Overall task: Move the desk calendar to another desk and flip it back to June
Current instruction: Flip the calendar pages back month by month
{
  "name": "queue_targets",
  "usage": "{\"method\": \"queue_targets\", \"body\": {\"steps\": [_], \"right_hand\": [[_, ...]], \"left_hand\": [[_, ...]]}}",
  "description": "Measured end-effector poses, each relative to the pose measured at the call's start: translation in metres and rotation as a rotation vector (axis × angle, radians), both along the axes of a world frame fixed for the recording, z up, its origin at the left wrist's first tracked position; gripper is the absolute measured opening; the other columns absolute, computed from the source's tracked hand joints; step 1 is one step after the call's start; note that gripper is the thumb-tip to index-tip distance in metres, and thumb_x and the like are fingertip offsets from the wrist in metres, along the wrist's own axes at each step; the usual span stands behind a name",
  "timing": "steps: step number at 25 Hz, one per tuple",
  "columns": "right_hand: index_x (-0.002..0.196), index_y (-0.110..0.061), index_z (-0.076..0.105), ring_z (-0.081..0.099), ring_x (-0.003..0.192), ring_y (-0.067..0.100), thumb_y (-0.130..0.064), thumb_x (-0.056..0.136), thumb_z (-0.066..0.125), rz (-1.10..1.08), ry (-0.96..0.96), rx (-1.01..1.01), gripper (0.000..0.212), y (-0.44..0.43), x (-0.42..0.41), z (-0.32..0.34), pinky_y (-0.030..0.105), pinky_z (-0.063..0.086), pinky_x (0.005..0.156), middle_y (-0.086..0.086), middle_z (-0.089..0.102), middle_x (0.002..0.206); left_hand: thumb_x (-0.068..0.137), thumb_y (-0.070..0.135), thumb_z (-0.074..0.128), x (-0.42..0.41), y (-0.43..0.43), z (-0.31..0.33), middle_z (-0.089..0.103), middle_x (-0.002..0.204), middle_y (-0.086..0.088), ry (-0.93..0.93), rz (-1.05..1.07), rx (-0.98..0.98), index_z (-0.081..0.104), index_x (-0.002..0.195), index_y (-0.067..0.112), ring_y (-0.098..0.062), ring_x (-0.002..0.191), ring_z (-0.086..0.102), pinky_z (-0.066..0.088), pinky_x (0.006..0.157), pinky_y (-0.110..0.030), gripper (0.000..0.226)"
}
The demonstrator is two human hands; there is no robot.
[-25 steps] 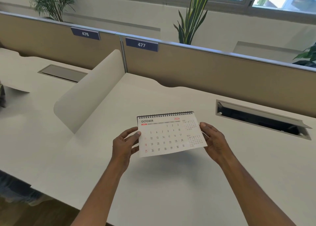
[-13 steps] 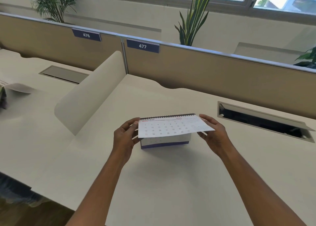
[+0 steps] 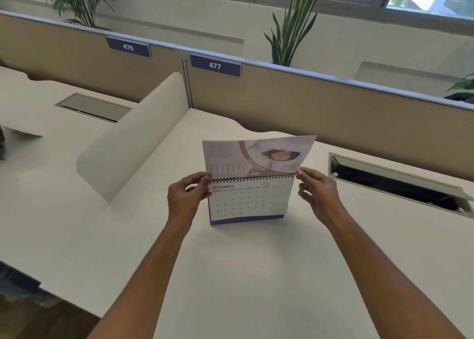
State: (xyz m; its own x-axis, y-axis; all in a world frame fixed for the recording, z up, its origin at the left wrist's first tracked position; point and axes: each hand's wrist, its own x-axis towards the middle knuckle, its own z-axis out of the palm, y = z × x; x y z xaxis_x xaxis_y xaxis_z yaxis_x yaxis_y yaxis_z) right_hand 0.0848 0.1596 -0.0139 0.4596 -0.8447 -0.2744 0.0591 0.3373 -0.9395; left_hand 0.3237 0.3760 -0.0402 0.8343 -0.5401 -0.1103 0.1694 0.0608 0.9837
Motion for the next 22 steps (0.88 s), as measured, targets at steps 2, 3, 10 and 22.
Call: {"method": "queue_targets", "body": {"steps": [2,3,10,22], "right_hand": [[0.093,-0.016,0.082,0.051,0.062,0.012,-0.015,0.089,0.077,-0.015,0.015,0.000,0.006,-0.001,0.003,-0.001,0.027,0.051,0.062,-0.002,0.074,0.077],[0.094,-0.015,0.082,0.050,0.063,0.012,-0.016,0.089,0.078,-0.019,0.026,-0.004,0.007,-0.002,0.004,-0.002,0.028,0.051,0.063,-0.001,0.075,0.078],[0.102,-0.011,0.080,0.048,0.068,0.016,-0.017,0.090,0.076,-0.056,0.062,0.015,0.014,-0.004,0.011,-0.009,0.032,0.049,0.066,0.003,0.077,0.082],[0.097,-0.012,0.075,0.057,0.080,0.021,-0.034,0.090,0.075,-0.039,-0.002,0.146,0.024,0.002,0.011,-0.019,0.031,0.055,0.070,0.009,0.078,0.092]], "left_hand": [[0.087,0.026,0.084,0.003,-0.002,-0.004,0.084,0.093,-0.003,-0.001,0.008,0.016,0.083,0.100,0.016,-0.019,0.082,0.080,0.065,0.077,-0.033,0.017],[0.087,0.026,0.084,0.004,-0.003,-0.006,0.084,0.094,-0.004,0.002,0.011,0.020,0.083,0.101,0.015,-0.019,0.083,0.079,0.065,0.078,-0.033,0.018],[0.085,0.026,0.086,0.008,-0.006,-0.012,0.084,0.088,-0.004,0.043,0.004,-0.010,0.086,0.087,0.022,-0.016,0.081,0.079,0.065,0.078,-0.030,0.005],[0.070,0.041,0.091,0.003,-0.006,-0.013,0.078,0.085,-0.015,0.194,0.010,-0.049,0.082,0.080,0.009,-0.022,0.078,0.075,0.065,0.080,-0.033,0.035]]}}
